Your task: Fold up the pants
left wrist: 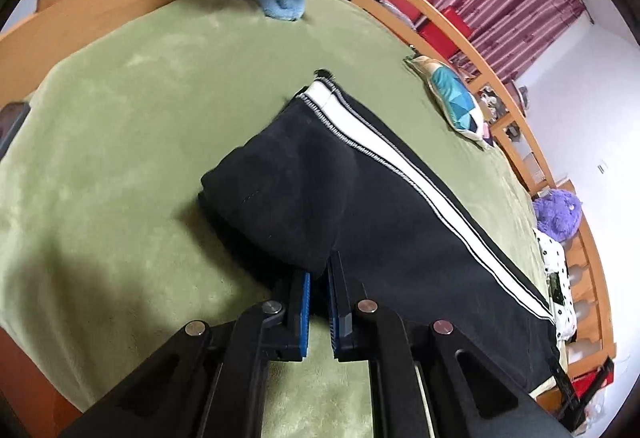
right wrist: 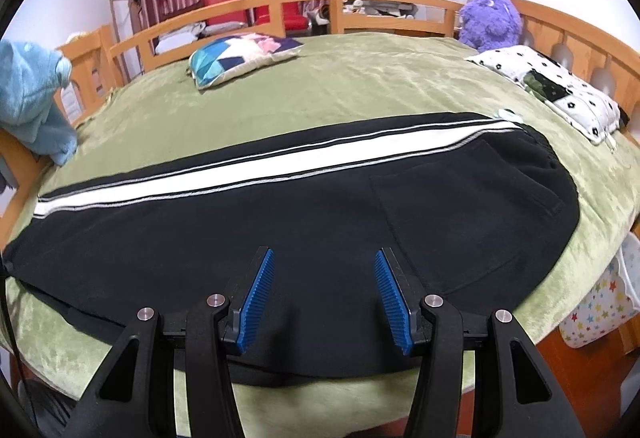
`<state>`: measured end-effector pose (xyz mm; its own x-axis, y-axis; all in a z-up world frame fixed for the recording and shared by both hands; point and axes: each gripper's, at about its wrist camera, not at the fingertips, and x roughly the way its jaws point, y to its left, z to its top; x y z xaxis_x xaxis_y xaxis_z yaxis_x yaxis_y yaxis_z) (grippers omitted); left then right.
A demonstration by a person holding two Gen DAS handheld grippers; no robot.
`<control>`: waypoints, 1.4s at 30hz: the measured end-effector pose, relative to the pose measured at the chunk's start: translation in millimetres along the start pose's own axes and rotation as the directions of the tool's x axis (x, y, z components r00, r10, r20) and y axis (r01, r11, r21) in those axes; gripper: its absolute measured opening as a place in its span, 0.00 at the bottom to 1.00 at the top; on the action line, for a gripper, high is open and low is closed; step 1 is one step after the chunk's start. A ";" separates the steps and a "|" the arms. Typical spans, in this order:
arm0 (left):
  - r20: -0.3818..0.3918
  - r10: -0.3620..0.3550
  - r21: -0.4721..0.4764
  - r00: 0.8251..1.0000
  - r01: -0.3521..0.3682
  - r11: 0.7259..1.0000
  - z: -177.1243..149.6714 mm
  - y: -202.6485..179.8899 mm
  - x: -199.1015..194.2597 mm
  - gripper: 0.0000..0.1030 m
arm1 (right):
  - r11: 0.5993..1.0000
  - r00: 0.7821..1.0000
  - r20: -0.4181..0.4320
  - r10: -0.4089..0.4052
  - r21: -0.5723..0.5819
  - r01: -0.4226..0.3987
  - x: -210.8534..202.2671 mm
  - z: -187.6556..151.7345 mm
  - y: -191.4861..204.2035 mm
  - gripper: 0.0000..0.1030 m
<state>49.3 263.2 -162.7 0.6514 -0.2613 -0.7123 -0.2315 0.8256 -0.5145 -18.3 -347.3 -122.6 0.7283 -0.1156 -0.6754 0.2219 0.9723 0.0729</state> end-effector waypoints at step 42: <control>-0.043 0.131 0.168 0.991 -0.122 0.978 -79.3 -140.3 25.6 0.55 | 0.911 0.997 -0.076 -0.031 0.408 0.059 111.7 103.9 -319.1 0.58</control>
<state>41.2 101.1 -146.5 0.5840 -0.1725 -0.7932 -0.1846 0.9233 -0.3367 59.6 -691.5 -145.0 0.6697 -0.1296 -0.7312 0.5101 0.7959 0.3261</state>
